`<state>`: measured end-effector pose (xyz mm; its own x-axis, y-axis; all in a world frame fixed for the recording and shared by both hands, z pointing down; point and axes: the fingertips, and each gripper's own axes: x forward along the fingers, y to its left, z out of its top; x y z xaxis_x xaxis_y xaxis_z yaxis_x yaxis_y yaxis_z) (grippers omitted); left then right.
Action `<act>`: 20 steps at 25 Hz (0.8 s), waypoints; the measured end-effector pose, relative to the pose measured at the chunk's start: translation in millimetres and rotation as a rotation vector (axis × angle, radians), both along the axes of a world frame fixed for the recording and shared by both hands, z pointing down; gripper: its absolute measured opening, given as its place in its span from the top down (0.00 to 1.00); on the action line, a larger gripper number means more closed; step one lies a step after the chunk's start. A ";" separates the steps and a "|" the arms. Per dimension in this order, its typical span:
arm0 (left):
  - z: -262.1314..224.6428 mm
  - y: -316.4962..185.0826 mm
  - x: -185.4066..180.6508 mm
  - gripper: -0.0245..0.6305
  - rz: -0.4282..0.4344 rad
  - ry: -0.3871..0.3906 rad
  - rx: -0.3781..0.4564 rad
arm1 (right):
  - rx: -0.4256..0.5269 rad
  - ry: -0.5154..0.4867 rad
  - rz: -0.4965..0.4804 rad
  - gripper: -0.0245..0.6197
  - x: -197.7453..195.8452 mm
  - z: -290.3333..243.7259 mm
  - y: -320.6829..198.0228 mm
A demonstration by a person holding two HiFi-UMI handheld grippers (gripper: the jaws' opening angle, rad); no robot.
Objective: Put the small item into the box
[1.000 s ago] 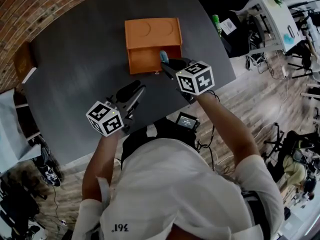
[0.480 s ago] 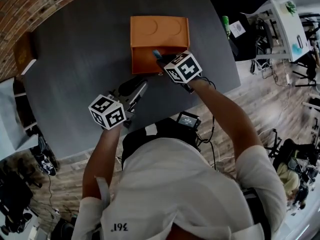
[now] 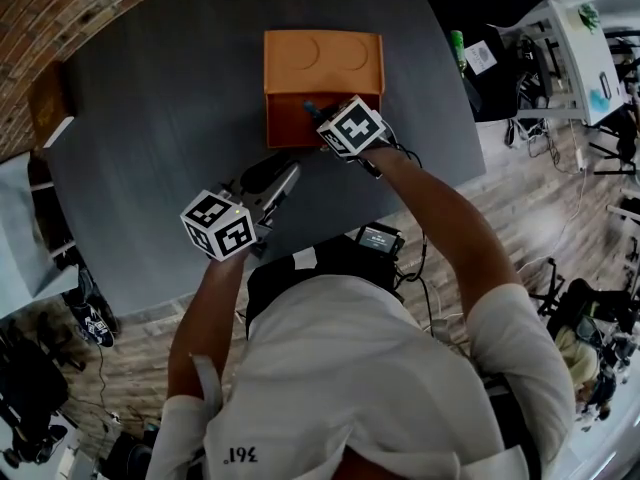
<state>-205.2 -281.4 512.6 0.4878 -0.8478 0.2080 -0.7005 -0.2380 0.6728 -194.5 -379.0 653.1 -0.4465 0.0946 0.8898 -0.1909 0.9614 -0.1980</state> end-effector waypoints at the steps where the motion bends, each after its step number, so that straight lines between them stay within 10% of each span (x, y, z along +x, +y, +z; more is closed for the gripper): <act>1: -0.5 0.4 -0.1 0.79 0.000 0.000 0.000 | -0.006 -0.001 0.004 0.83 0.0 0.6 0.7; 20: -12.4 17.5 -4.7 0.79 0.020 0.008 0.031 | 0.026 -0.012 0.163 0.77 11.7 -3.1 -11.3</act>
<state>-209.8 -263.9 500.2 0.5060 -0.8440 0.1780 -0.6900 -0.2722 0.6707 -182.8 -390.3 650.0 -0.4649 -0.0028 0.8854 -0.3429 0.9226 -0.1771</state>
